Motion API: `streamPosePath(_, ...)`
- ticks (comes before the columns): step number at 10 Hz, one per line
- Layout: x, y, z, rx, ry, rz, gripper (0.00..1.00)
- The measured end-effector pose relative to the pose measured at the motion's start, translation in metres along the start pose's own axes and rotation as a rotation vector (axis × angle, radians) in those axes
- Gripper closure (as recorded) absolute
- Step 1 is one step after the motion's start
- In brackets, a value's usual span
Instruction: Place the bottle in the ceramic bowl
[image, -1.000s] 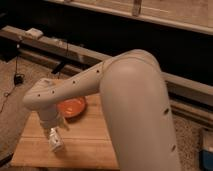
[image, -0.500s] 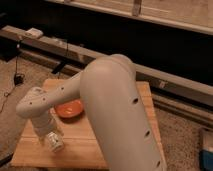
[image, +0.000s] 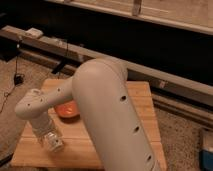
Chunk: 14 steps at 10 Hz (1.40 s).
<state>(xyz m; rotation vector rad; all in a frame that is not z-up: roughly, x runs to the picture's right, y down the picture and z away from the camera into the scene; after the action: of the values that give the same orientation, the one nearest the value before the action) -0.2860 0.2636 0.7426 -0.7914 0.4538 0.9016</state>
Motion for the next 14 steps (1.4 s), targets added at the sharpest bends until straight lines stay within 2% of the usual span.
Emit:
streamPosePath(4, -0.015, 0.0, 0.012, 0.024, -0.006, -0.011, 0.35)
streamPosePath(5, -0.017, -0.001, 0.014, 0.031, -0.007, -0.012, 0.39)
streamPosePath(8, -0.021, 0.0, 0.015, 0.029, -0.011, -0.022, 0.69)
streamPosePath(9, -0.022, -0.001, 0.008, 0.018, -0.021, -0.02, 0.78)
streamPosePath(10, -0.022, -0.004, -0.006, 0.0, -0.036, -0.015, 0.9)
streamPosePath(11, -0.022, -0.006, -0.02, -0.014, -0.055, -0.009, 0.97)
streamPosePath(14, -0.032, -0.018, -0.066, -0.052, -0.122, 0.015, 1.0)
